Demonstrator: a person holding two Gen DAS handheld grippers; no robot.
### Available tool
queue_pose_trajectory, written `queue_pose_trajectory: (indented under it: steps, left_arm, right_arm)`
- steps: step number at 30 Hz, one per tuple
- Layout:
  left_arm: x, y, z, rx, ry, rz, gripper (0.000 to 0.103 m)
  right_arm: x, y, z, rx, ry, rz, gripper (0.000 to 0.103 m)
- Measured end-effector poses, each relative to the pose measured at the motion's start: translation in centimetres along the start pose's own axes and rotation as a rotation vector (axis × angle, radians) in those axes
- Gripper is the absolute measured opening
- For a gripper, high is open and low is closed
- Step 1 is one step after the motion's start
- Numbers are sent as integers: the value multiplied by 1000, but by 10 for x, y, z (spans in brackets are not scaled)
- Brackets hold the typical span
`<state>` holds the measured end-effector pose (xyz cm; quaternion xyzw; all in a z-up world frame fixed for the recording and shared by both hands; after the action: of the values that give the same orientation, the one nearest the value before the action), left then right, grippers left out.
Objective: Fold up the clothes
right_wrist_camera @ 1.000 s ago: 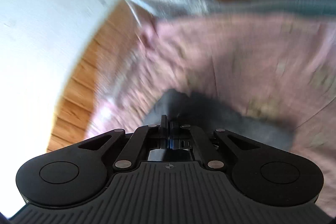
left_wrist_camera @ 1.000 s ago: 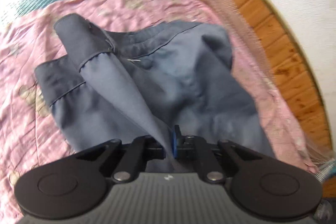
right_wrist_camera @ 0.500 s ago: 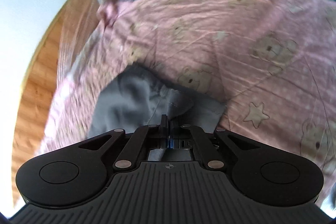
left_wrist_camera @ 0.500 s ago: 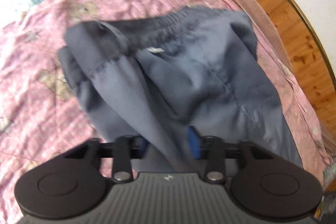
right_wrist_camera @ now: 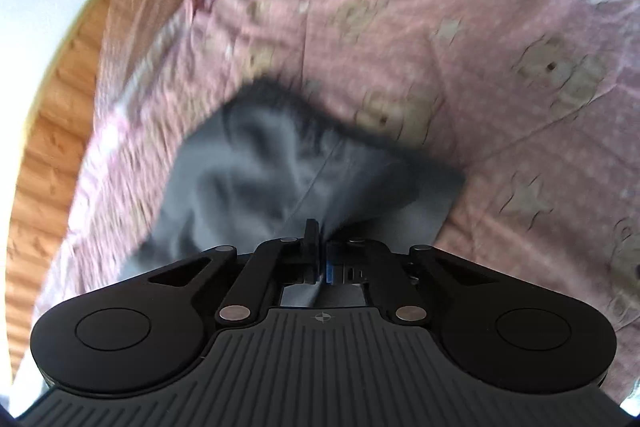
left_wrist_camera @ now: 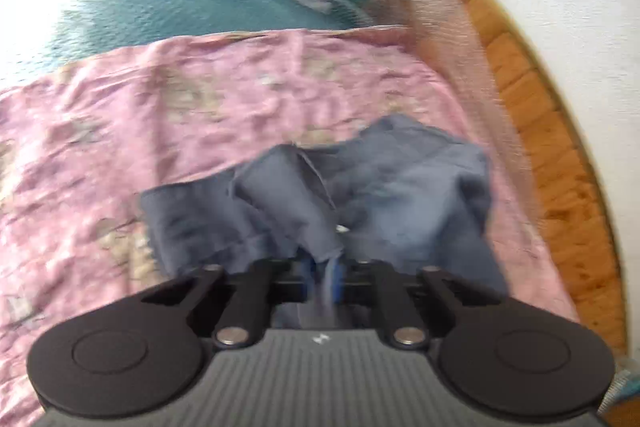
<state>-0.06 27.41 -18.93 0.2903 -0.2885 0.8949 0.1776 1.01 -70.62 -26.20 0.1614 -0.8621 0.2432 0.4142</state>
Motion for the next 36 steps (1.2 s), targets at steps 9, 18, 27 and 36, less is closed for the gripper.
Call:
queue_pose_trajectory:
  steps: [9,18,27,36]
  left_arm:
    - [-30,16,-64,153,-160,-132,31]
    - [-40,17,-60,51,-282,-182,17]
    - [-2,1,-57,19,-281,-167,60]
    - [40,-15,-43,-16,-428,-17,59]
  right_arm:
    - [-10,7,15,-18,54,-17,0]
    - [-7,1,13,60,157,-18,0]
    - [5,-5,18,70,185,28,15]
    - [33,0,-72,530,233,188,31]
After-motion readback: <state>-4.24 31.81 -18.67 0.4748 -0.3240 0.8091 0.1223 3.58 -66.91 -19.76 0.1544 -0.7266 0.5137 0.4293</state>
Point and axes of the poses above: each gripper's, at about its wrist camera, not at the fingertips, and x roughly against the way its jaws point, z to its right, y to its underside, the point moved 5 cm from there along -x, roughly the way its jaws point, and after that the axes turned 6 degrees about -z, right-handed, at the moved point
